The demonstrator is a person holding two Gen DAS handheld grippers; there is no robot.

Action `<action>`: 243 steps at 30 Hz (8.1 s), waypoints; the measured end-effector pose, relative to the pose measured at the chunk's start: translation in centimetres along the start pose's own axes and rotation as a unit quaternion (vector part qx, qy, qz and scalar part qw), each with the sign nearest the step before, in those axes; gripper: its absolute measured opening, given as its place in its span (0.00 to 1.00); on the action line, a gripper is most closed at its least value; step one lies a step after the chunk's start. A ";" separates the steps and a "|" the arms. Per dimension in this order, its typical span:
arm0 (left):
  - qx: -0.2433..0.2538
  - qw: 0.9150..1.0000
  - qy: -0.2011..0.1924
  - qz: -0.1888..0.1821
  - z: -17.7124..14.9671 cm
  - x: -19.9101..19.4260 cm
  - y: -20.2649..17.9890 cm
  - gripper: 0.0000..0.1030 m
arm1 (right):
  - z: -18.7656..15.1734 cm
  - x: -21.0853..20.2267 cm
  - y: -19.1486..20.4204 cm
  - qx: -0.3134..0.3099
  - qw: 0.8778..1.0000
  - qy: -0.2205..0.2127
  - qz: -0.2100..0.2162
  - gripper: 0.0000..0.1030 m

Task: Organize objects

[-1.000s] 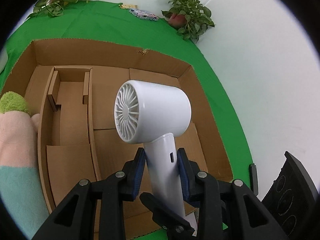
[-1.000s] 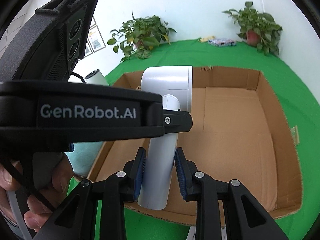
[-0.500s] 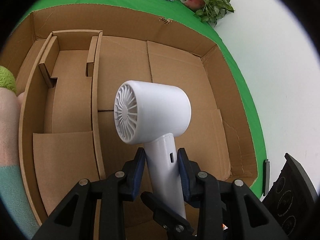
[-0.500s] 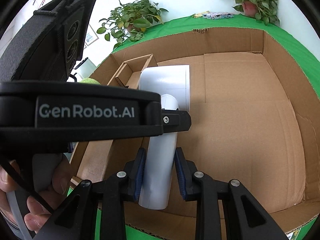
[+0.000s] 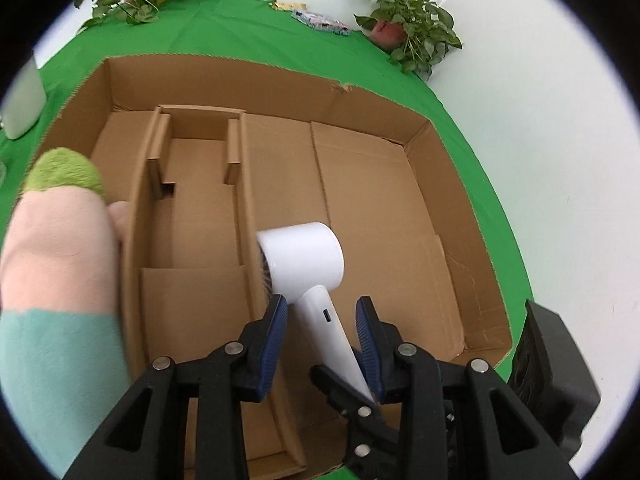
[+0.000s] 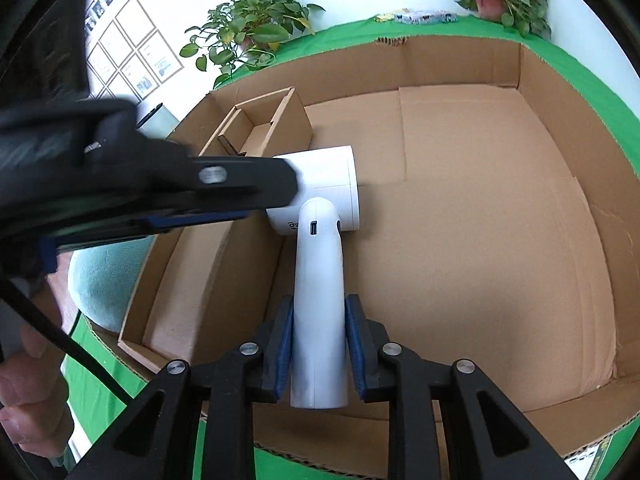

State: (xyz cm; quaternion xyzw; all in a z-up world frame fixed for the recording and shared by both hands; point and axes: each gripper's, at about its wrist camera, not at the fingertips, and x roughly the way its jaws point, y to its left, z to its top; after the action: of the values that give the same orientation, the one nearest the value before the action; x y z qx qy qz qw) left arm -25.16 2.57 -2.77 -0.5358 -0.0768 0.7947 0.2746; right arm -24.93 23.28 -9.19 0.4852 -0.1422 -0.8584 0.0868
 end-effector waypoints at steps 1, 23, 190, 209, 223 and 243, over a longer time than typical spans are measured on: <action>0.001 1.000 -0.004 0.007 -0.4 -0.4 0.3 0.32 | 0.1 0.1 0.0 0.004 1.000 0.004 0.001 0.27; 0.022 0.999 -0.030 0.013 -3.5 -3.1 1.0 0.32 | -0.1 -0.5 2.3 0.023 1.000 0.016 -0.009 0.22; 0.055 0.977 -0.084 -0.188 -18.7 -5.9 -7.8 0.28 | -20.7 -18.1 4.5 -0.166 0.970 -0.157 -0.081 0.68; 0.026 0.985 -0.069 -0.158 -6.5 -4.2 -8.2 0.27 | -5.6 -17.4 3.6 -0.167 0.976 -0.134 -0.050 0.68; -0.018 0.993 0.033 -0.110 -4.5 4.1 -6.6 0.27 | -1.5 -9.0 -2.7 -0.106 0.994 -0.023 0.001 0.68; -0.001 0.992 0.032 -0.125 -5.1 2.1 -5.2 0.27 | -2.8 -7.9 -3.7 -0.076 0.996 0.037 0.029 0.75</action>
State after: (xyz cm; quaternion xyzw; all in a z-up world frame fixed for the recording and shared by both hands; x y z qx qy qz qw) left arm -19.30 7.16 -4.43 -0.5475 -0.1348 0.7365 0.3737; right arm -18.52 28.59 -5.31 0.5040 -0.0873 -0.8455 0.1533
